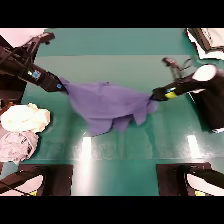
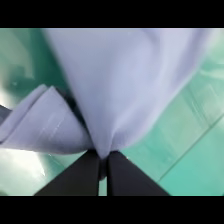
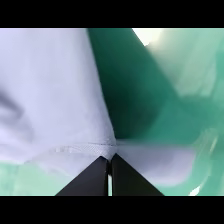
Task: Fold the shirts.
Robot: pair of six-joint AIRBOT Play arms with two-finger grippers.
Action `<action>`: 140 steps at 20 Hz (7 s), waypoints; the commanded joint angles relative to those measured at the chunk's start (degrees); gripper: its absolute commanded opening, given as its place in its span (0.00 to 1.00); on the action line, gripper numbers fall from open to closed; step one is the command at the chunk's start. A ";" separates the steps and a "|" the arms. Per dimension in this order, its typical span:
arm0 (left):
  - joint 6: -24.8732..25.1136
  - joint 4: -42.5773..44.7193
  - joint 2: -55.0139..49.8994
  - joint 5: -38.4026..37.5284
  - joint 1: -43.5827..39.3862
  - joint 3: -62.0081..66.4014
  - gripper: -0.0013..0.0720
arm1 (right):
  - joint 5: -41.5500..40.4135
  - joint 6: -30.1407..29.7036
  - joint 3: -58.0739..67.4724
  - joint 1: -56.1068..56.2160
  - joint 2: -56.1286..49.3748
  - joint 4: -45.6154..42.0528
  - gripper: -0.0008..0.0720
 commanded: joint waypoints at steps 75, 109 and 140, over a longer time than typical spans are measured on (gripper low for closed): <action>-16.02 24.92 -20.06 22.99 -27.28 -14.40 0.06 | -1.01 7.69 3.41 -4.90 4.33 -9.25 0.62; -18.60 18.71 1.01 20.50 -1.18 -6.60 0.05 | -9.77 4.28 -28.15 -8.92 15.72 11.58 0.03; -20.11 3.65 11.50 13.42 12.52 14.05 0.05 | 20.46 6.67 45.07 -35.41 7.48 9.77 0.03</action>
